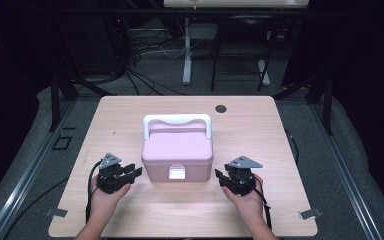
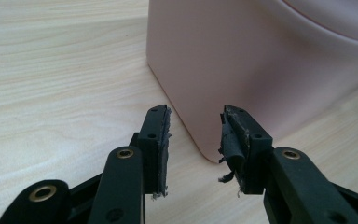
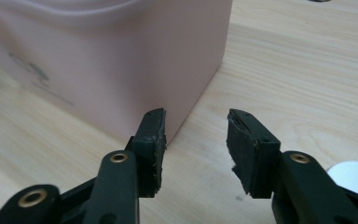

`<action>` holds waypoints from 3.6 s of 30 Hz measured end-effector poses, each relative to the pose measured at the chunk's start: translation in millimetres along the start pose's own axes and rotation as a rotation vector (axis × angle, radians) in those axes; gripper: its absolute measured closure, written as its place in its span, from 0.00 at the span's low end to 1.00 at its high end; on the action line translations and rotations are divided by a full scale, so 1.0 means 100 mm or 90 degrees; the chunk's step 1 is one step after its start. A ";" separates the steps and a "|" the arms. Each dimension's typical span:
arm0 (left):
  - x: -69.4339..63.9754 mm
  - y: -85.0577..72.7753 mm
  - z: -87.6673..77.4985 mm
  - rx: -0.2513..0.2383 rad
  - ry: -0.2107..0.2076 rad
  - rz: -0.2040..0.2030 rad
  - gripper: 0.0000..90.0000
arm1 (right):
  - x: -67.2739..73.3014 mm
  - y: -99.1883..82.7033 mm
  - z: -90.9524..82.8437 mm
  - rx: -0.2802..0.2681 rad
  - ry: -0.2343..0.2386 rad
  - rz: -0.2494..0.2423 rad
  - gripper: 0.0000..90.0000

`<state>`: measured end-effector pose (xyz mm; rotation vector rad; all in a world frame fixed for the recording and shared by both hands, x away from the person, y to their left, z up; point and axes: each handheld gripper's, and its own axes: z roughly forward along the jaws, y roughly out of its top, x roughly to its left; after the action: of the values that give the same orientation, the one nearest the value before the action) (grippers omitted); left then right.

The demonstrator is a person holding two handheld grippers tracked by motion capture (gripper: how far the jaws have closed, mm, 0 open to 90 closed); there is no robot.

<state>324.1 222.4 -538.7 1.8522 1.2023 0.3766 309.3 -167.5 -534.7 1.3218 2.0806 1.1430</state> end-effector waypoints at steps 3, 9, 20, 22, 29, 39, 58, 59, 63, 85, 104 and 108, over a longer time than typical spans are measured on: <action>0.00 0.07 0.06 0.003 0.002 0.003 0.71 | -0.04 0.04 0.06 0.001 -0.002 0.013 0.63; 0.00 0.12 0.14 0.003 0.012 -0.003 0.73 | -0.07 0.12 0.14 -0.006 -0.007 0.017 0.65; 0.02 0.13 0.19 0.004 -0.002 -0.017 0.78 | -0.03 0.14 0.25 -0.026 -0.003 -0.003 0.74; 0.02 0.12 0.19 0.003 0.000 -0.015 0.79 | -0.01 0.14 0.24 -0.024 -0.003 -0.011 0.79; -0.06 0.12 0.18 -0.001 0.011 0.002 0.88 | 0.08 0.12 0.26 -0.027 -0.020 -0.003 0.93; -0.13 0.10 0.17 -0.005 0.025 0.026 0.99 | 0.18 0.11 0.25 -0.029 -0.047 -0.034 1.00; -0.16 0.05 0.10 0.003 0.014 0.016 1.00 | 0.22 0.07 0.17 -0.017 -0.039 -0.037 1.00; -0.17 0.04 0.09 0.007 0.013 0.017 1.00 | 0.23 0.07 0.16 -0.016 -0.041 -0.040 1.00; -0.20 0.02 0.08 0.002 0.016 0.017 1.00 | 0.24 0.06 0.14 -0.013 -0.047 -0.048 1.00; -0.36 -0.10 -0.08 0.023 -0.007 0.030 1.00 | 0.31 -0.08 -0.09 0.001 -0.040 -0.043 1.00; -0.44 -0.20 -0.25 0.044 -0.021 0.044 1.00 | 0.42 -0.18 -0.27 0.019 -0.033 -0.066 1.00; -0.45 -0.22 -0.28 0.046 -0.024 0.042 1.00 | 0.45 -0.21 -0.31 0.023 -0.030 -0.074 1.00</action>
<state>271.5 201.6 -531.4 1.9562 1.1454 0.3375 255.7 -145.1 -530.5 1.2141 2.1241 1.0205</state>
